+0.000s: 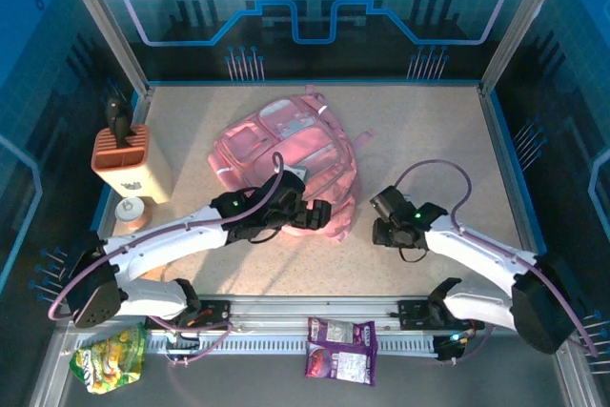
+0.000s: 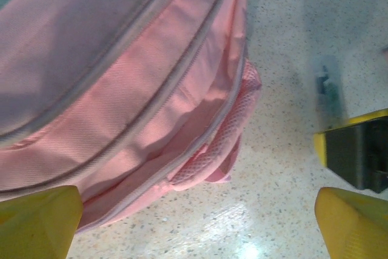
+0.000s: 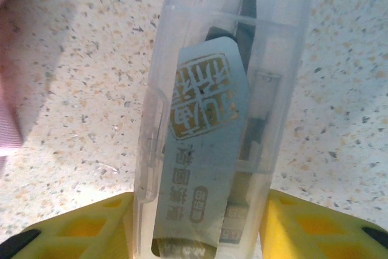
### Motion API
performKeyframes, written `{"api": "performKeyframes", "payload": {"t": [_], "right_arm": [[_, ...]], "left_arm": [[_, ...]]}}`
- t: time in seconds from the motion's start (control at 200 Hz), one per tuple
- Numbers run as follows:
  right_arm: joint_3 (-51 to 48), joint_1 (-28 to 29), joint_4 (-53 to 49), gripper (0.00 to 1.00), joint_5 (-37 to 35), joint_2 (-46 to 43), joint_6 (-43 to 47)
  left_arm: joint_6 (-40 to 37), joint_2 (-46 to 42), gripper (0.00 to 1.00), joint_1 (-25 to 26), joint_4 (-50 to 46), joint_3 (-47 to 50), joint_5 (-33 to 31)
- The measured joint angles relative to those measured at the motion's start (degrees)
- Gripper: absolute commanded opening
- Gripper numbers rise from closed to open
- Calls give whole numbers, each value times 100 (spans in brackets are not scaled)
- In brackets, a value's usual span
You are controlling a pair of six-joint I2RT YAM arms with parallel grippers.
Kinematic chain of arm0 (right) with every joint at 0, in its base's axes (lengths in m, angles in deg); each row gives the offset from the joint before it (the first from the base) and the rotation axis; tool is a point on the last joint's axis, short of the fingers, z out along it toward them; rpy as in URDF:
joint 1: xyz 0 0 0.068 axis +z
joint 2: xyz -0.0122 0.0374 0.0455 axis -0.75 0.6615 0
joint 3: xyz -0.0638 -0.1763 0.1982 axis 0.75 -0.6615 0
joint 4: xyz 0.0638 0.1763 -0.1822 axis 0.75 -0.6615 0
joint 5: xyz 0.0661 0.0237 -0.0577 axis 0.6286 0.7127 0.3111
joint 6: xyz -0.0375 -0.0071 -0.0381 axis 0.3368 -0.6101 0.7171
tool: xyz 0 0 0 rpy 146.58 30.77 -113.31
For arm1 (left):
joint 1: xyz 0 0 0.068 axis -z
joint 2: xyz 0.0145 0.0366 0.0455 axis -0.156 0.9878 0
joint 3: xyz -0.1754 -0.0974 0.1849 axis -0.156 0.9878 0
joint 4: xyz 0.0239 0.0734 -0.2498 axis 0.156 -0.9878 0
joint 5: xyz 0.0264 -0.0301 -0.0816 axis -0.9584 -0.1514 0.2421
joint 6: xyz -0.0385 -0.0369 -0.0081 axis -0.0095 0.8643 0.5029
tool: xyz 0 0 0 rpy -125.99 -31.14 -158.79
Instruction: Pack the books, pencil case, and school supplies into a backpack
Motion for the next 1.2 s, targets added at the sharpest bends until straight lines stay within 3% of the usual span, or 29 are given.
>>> {"api": "performKeyframes", "payload": {"t": [0.295,0.745,0.931,1.026,1.196], "right_arm": [[815,-382,-295,52,616,-507,997],[1318,-640,-79,54,1845,-92,1812],[1513,-640,-28,54,2085,168,1939],[1615,-640,22,49,2142,184,2006],[1659,-640,4,59,2052,374,1989]], "left_arm": [[-1248,114,99,-682,-579,-605,-389],[-3495,1725,99,-715,-636,-1200,-938],[-3775,1989,84,-778,-656,-1427,-1069],[-3799,1982,79,-925,-560,-1447,-1086],[-3803,1971,73,-1086,-487,-1447,-911]]}}
